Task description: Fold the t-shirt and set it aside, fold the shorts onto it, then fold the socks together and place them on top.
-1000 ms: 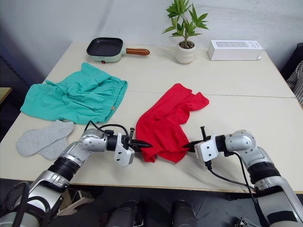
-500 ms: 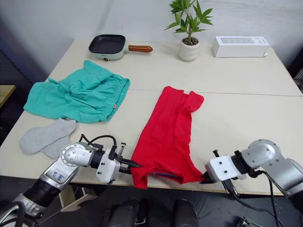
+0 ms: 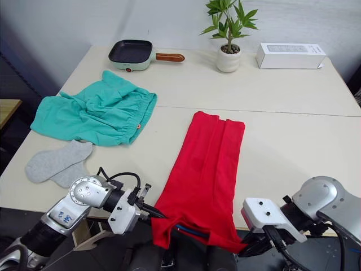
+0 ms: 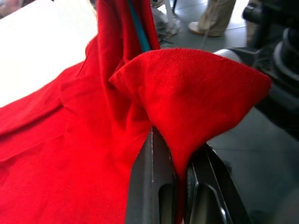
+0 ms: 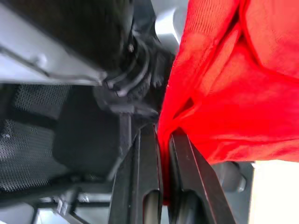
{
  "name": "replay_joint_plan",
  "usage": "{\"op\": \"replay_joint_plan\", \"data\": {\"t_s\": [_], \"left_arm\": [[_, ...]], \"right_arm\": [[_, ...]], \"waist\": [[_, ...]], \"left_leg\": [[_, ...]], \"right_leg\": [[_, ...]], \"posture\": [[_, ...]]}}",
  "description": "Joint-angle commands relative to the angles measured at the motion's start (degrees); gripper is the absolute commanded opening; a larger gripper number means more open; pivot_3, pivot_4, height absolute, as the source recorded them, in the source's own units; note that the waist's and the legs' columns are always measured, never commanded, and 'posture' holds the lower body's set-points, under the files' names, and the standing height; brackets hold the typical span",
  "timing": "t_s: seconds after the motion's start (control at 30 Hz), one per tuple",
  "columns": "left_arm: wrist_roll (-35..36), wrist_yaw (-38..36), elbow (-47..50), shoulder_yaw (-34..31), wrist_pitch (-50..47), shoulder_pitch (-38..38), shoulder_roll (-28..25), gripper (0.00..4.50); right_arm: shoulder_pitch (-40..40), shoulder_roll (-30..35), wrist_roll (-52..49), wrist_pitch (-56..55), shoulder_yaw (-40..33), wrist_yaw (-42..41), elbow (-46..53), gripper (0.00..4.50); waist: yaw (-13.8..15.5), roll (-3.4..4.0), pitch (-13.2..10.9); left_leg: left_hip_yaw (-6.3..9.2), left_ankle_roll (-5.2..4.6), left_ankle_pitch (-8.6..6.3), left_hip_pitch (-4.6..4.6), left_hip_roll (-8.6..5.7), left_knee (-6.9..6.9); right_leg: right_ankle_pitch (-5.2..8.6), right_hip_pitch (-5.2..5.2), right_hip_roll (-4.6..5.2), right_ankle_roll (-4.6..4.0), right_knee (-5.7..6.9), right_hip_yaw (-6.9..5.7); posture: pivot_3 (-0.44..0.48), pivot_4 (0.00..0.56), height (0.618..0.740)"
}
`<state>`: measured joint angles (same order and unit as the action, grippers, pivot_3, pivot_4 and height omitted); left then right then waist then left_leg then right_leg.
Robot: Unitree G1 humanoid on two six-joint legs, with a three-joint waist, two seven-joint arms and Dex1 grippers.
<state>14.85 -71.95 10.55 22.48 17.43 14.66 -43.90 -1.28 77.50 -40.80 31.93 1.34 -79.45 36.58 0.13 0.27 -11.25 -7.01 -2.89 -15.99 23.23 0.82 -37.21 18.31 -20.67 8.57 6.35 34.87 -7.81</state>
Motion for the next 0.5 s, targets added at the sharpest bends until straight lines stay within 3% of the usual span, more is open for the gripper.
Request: {"op": "replay_joint_plan", "data": {"t_s": [0.03, 0.23, 0.33, 0.5], "left_arm": [[4.61, 1.63, -0.69, -5.55, -7.34, 2.41, -0.13, 0.02], [10.08, 3.49, -11.82, -10.83, -21.85, 19.40, 4.91, 0.02], [10.63, 4.06, -23.48, -11.83, -27.39, 31.18, 10.21, 0.02], [4.36, 5.20, -47.62, -11.57, -24.53, 44.96, 17.99, 0.02]], "right_arm": [[3.49, -1.48, 0.98, 0.58, -3.52, 1.46, -5.53, 0.00], [19.80, -4.94, 5.91, -1.04, -3.09, 2.53, -22.73, 0.00], [30.58, -9.55, 11.23, -3.07, 0.86, 3.95, -31.71, 0.00], [43.81, -19.15, 21.37, -7.52, 6.10, 8.53, -48.93, 0.00]], "waist": [[-0.03, -0.03, -0.02], [0.15, -0.10, -0.10], [0.03, -0.17, -0.14], [-0.17, -0.30, -0.19]], "left_leg": [[0.00, 0.00, 0.00, 0.01, 0.00, 0.00], [0.00, -0.05, 0.20, 0.07, -0.03, -0.06], [-0.01, -0.27, 0.34, 0.14, -0.07, -0.09], [-0.26, -0.32, 0.46, 0.27, -0.17, -0.17]], "right_leg": [[0.00, -0.01, 0.00, 0.00, -0.01, 0.01], [-0.03, 0.00, -0.02, 0.04, -0.03, 0.02], [-0.06, -0.09, -0.08, 0.10, 0.16, -0.06], [-0.07, -0.27, -0.56, 0.13, 0.61, -0.47]], "posture": [[0.000, 0.150, 0.740], [0.000, 0.150, 0.740], [0.000, 0.150, 0.740], [0.000, 0.150, 0.740]]}}
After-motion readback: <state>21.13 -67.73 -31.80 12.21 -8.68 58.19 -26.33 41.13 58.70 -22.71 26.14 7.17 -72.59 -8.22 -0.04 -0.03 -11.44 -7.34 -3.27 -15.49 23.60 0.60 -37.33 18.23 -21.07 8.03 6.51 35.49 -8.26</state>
